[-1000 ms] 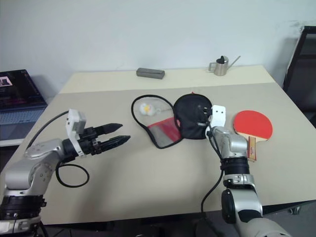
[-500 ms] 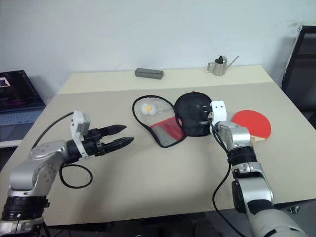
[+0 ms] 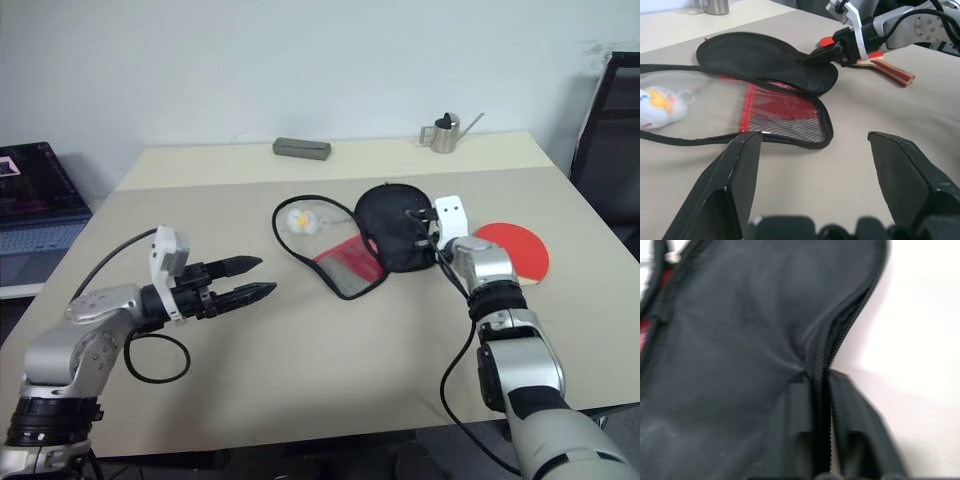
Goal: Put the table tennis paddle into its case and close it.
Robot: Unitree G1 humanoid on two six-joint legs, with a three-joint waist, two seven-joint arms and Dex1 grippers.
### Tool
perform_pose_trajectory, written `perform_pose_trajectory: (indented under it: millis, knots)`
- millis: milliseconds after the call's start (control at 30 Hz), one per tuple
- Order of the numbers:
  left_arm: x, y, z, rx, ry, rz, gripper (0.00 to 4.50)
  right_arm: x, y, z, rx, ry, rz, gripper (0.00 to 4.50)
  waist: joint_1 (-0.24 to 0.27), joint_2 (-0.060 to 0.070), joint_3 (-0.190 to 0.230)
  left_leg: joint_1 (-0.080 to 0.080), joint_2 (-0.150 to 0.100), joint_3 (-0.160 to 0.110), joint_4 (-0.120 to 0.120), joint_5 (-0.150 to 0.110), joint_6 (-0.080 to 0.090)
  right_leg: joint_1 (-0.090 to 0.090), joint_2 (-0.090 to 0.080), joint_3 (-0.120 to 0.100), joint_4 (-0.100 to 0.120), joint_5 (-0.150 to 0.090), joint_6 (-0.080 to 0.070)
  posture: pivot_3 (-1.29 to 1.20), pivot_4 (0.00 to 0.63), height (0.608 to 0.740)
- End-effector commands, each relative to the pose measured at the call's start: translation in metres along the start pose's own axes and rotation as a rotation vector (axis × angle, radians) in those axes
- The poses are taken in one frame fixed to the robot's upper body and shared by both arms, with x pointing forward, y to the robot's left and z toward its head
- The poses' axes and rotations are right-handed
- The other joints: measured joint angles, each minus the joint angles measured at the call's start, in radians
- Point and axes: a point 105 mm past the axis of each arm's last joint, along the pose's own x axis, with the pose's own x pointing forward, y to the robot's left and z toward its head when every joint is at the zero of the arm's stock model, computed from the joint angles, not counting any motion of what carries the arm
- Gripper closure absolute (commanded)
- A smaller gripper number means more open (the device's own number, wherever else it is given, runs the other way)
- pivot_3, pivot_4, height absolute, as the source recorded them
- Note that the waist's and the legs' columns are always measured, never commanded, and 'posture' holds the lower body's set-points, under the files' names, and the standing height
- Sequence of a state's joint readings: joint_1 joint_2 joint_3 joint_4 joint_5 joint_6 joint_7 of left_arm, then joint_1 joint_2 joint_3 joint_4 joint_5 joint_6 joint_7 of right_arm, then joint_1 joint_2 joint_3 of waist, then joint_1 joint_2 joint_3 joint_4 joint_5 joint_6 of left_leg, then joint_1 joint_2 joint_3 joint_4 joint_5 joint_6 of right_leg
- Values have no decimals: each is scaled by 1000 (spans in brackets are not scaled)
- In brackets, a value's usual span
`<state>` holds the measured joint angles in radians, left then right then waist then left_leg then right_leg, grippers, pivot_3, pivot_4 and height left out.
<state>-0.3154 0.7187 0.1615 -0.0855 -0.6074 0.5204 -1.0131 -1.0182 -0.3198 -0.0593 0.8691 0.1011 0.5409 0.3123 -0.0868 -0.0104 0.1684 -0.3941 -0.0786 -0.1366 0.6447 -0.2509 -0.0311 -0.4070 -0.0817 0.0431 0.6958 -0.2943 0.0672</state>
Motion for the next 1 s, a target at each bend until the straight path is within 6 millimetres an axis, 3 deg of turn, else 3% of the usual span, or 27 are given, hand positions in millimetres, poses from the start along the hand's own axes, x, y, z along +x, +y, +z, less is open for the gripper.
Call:
perform_pose_trajectory:
  millis: [33,267,467,567,733,1000]
  knots:
    - [1,-4,10,42,-22,-14,796,-6,-9,29,19,-98,-45,2559,0,0,0,0,0,0,0,0,0,0,0,0,0,0,0,0,150,740]
    - [2,-6,9,40,-25,-18,796,-25,-26,51,58,-215,-72,2559,0,0,0,0,0,0,0,0,0,0,0,0,0,0,0,0,150,740]
    - [7,-8,12,43,-38,-34,796,-53,-19,41,29,-229,-10,2559,4,0,0,0,1,0,0,0,0,0,0,0,-1,0,0,0,150,740]
    - [10,-8,13,46,-41,-41,796,-65,-21,31,25,-217,-21,1969,5,0,0,0,1,0,0,0,0,0,0,0,-1,0,0,0,150,740]
    - [16,-7,18,63,-53,-55,796,-85,-26,15,-5,-204,-73,344,9,0,0,0,1,0,0,0,0,0,1,0,-1,0,0,0,150,740]
    - [32,-15,26,92,-62,-136,796,-118,-35,-23,36,-191,-241,344,23,0,0,0,2,-1,0,0,0,0,1,0,-2,0,0,0,150,740]
